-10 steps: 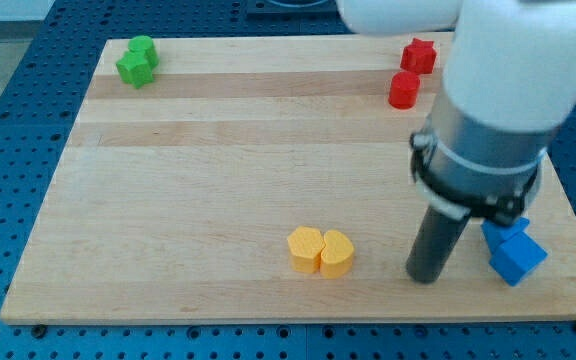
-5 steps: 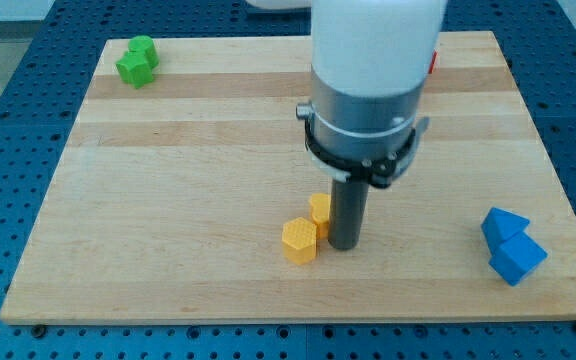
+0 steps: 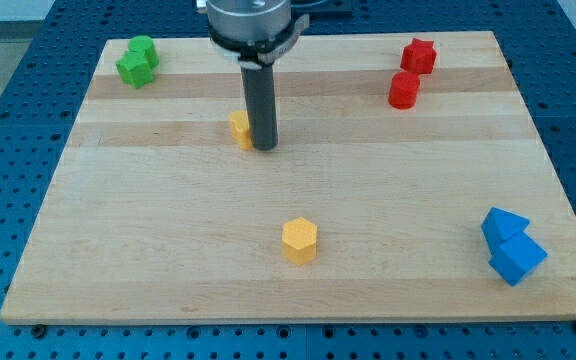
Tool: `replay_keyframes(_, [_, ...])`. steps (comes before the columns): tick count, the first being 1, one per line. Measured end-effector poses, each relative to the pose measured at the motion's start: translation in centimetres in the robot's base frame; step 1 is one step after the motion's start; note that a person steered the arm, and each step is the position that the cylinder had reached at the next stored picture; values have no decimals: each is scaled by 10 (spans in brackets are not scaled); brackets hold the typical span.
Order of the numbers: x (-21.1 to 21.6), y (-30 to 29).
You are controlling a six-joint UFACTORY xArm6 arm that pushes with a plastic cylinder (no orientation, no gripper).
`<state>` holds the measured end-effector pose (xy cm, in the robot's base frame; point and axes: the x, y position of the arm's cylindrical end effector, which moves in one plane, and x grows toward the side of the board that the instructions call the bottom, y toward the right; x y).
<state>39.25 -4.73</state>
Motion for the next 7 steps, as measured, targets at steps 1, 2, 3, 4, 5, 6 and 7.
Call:
replay_keyframes(1, [-33, -15])
replay_keyframes(2, [-41, -60])
replay_keyframes(3, [-45, -103])
replay_keyframes(4, [-78, -132])
replay_keyframes(5, [-88, -175])
replay_keyframes(6, [-80, -220])
replay_keyframes(7, [-83, -257])
